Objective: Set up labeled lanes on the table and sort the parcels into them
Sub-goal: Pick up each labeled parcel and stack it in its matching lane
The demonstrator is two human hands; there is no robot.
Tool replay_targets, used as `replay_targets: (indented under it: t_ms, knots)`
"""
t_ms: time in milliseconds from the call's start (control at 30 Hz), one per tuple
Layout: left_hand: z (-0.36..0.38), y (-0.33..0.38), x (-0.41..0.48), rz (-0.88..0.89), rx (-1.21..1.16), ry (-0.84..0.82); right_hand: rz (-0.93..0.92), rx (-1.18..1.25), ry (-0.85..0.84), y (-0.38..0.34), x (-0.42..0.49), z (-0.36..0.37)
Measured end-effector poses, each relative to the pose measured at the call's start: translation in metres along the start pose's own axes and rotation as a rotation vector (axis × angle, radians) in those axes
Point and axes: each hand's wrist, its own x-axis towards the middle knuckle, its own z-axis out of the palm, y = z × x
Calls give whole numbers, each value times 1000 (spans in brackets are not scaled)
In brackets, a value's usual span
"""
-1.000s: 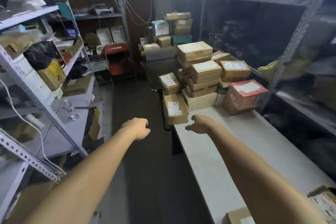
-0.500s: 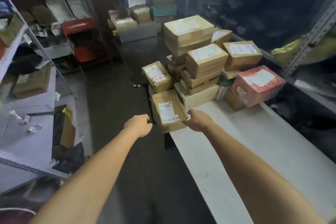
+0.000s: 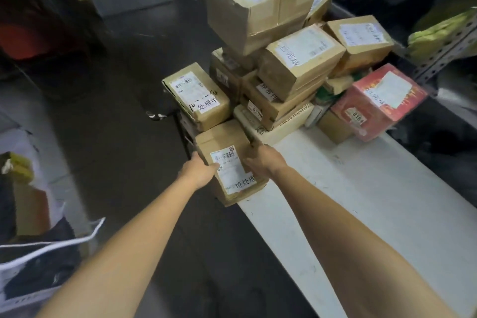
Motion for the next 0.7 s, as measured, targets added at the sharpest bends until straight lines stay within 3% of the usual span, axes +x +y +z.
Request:
replay_targets:
  t_ms: [333, 700]
  knots:
    - [8, -14, 0, -44, -366, -172, 31, 211, 32, 15, 11, 20]
    - [8, -22, -22, 42, -306, -322, 154, 585, 44, 40, -31, 41]
